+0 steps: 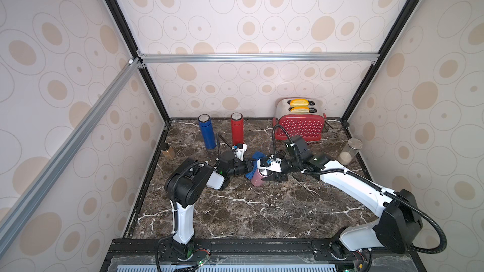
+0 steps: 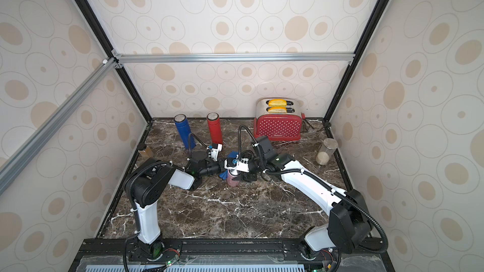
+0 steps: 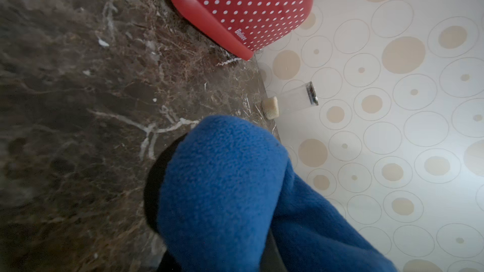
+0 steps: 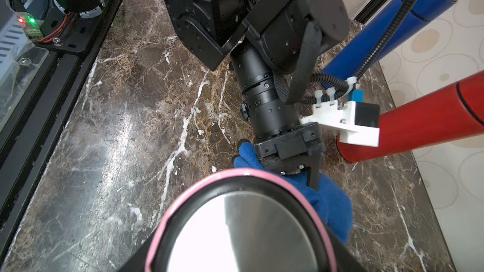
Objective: Wipe the surface of the thermos
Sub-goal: Wipe the dirt from the surface of the thermos.
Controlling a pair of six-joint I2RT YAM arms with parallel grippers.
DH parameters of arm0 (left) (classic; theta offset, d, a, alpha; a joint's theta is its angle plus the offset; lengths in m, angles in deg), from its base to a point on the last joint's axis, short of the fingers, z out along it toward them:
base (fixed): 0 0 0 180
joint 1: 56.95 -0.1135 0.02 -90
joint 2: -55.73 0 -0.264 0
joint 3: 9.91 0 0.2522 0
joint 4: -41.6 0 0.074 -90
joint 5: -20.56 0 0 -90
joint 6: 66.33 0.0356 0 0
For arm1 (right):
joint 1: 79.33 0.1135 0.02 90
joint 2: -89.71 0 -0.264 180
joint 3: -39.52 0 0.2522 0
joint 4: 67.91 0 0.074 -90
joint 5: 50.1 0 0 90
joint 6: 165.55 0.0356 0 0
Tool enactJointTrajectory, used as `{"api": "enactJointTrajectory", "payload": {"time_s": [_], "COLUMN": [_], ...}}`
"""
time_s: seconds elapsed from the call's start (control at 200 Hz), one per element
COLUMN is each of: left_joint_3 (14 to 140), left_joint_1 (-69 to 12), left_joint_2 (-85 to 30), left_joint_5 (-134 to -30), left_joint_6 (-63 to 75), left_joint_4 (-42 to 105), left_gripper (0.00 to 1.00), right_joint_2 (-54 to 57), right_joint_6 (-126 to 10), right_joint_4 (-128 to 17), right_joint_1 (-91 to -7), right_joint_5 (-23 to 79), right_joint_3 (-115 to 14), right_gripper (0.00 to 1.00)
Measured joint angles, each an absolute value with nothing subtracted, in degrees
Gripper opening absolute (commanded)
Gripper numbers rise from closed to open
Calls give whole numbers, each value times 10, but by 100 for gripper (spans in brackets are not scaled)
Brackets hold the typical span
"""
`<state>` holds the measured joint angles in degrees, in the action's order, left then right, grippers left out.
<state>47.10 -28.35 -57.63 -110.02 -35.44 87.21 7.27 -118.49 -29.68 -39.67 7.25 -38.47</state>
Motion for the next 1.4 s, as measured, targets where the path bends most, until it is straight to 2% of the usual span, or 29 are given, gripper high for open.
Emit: {"api": "enactJointTrajectory", "payload": {"time_s": [0.18, 0.396, 0.526, 0.721, 1.072, 1.402], "left_joint_3": [474, 487, 518, 522, 485, 488], "left_joint_1": [-284, -281, -279, -281, -300, -300], "left_joint_2": [-551, -416, -374, -395, -548, -509], "left_joint_5": [-1105, -1143, -1161, -1174, -1131, -1111], "left_joint_6": [-318, -278, -262, -259, -254, -194], "left_joint_4": [818, 683, 626, 616, 699, 593], "left_gripper": [0, 0, 0, 0, 0, 0], "right_joint_2": [37, -14, -49, -66, -83, -106], "right_joint_6": [-1243, -1355, -1415, -1469, -1518, -1546], "right_joint_4": [-239, -156, -104, -73, -33, 6], "right_joint_1": [-429, -461, -466, -467, -447, -413], "right_joint_5": [24, -36, -55, -62, -52, -32], "right_joint_3": [-430, -490, -536, -558, -590, -631], "right_gripper": [0, 0, 0, 0, 0, 0]}}
